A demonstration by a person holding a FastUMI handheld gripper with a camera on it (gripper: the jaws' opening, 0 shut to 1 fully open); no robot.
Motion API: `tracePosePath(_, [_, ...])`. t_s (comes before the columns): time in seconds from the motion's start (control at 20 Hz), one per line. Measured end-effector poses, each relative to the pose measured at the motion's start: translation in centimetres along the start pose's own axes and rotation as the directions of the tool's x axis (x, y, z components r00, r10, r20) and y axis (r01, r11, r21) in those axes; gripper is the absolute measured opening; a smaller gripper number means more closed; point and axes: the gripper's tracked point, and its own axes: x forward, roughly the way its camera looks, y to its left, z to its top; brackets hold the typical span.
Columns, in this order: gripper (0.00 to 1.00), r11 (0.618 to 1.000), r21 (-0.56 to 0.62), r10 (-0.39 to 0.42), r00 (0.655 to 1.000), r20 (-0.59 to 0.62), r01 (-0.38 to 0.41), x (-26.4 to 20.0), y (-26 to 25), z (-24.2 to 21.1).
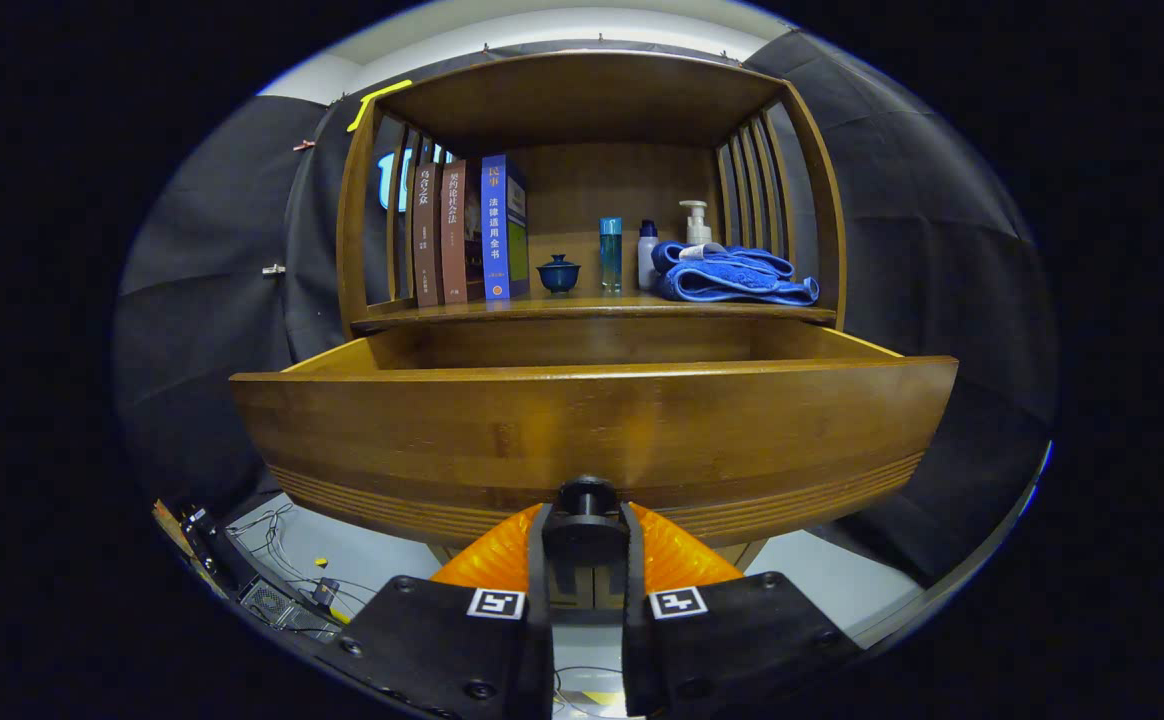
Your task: Pull open the drawer, take out the items inside it, and place them on the countertop above the cabinet.
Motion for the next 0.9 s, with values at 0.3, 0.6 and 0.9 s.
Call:
tracePosePath(0.3, [0.31, 1.000, -0.009, 0.006, 1.000, 0.012, -0.006, -0.3, 0.1, -0.1])
tracePosePath(0.6, [1.00, 0.999, -0.037, -0.014, 0.997, 0.077, 0.017, -2.1, -0.9, 2.7])
tracePosePath(0.9, [0.98, 0.996, -0.083, 0.060, 0.967, 0.249, -0.041, -5.5, 1.6, 13.0])
